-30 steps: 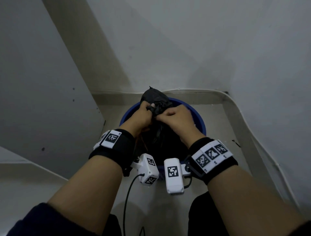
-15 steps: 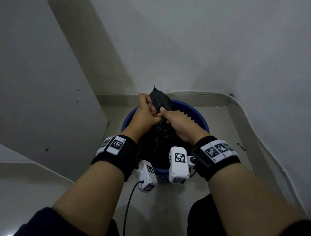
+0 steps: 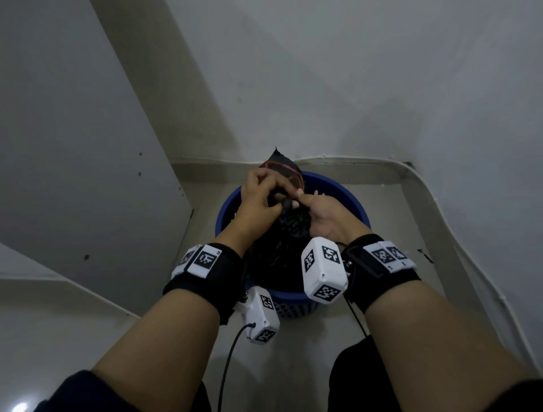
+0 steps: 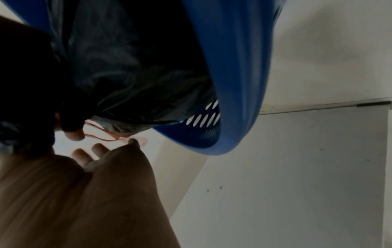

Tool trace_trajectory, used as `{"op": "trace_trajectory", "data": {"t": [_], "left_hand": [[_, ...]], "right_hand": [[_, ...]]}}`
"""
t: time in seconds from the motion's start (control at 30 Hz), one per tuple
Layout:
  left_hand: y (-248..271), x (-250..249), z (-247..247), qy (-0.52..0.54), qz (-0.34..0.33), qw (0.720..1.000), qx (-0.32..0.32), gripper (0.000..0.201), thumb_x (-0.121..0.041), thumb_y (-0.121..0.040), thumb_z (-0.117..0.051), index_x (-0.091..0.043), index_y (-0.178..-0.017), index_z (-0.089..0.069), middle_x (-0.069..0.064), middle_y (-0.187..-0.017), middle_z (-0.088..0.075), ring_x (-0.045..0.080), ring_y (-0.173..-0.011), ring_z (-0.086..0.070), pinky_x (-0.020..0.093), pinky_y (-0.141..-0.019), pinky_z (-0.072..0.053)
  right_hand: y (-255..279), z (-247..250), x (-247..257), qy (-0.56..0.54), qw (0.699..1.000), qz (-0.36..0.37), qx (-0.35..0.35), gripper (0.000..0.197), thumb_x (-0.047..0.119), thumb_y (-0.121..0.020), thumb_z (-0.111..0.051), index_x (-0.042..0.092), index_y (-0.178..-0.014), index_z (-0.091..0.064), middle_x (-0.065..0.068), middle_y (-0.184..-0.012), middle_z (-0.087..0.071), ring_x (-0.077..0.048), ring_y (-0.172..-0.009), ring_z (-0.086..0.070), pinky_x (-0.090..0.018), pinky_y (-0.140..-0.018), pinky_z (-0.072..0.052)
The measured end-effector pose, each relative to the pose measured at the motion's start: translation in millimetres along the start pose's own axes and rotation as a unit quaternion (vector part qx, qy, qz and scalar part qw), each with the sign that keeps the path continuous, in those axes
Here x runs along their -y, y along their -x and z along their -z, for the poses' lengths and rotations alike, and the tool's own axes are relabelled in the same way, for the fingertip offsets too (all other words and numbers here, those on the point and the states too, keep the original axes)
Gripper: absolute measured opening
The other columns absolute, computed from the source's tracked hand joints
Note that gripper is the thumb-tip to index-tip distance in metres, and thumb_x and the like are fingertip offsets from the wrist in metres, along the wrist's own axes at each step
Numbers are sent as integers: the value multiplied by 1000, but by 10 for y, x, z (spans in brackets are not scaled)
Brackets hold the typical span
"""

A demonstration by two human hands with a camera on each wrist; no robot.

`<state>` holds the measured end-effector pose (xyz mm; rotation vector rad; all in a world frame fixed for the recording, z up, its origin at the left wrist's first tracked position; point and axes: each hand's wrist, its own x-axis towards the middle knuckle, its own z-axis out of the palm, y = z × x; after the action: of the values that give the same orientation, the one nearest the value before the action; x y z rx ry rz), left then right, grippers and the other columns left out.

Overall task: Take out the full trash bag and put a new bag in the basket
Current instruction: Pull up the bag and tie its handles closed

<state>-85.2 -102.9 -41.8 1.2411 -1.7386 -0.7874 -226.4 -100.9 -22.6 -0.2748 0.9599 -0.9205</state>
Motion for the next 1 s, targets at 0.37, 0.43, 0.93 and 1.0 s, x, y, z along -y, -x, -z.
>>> {"op": "trace_trajectory", "data": {"t": [0.37, 0.43, 0.93, 1.0], "left_hand": [[7, -40, -126, 176, 220, 951, -127, 11, -29, -81, -72, -24, -76, -62, 8, -96, -72, 26, -94, -68, 48, -87, -56], [-28, -52, -110, 185, 230, 946, -134, 13, -25, -76, -78, -26, -71, -65, 8, -87, -73, 26, -84, -70, 40, -74, -59], [14, -351, 21, 135, 190, 969, -78, 10, 0, -81, -70, -9, -78, -68, 10, -78, -70, 21, -67, -70, 34, -62, -61], [10, -362, -18, 147, 202, 964, -89, 13, -1, -81, -71, -10, -75, -63, 11, -76, -69, 20, -62, -69, 34, -60, -60]], "right_hand": [[-95, 27, 95, -77, 983, 168, -24, 37, 23, -105, -34, 12, -79, -57, 3, -49, -50, -15, -57, -47, -26, -61, -45], [-23, -33, 109, 24, 971, 236, -15, 36, 18, -104, -34, 14, -87, -65, 5, -56, -44, -7, -51, -40, -16, -51, -40], [192, -82, 19, 472, 755, 407, -203, 3, 15, -80, -72, 17, -78, -71, 3, -72, -68, -10, -66, -61, -23, -68, -49], [220, -79, 46, 511, 746, 390, -177, 5, 14, -84, -68, 15, -87, -73, -1, -84, -72, -11, -75, -64, -20, -72, -48]]}}
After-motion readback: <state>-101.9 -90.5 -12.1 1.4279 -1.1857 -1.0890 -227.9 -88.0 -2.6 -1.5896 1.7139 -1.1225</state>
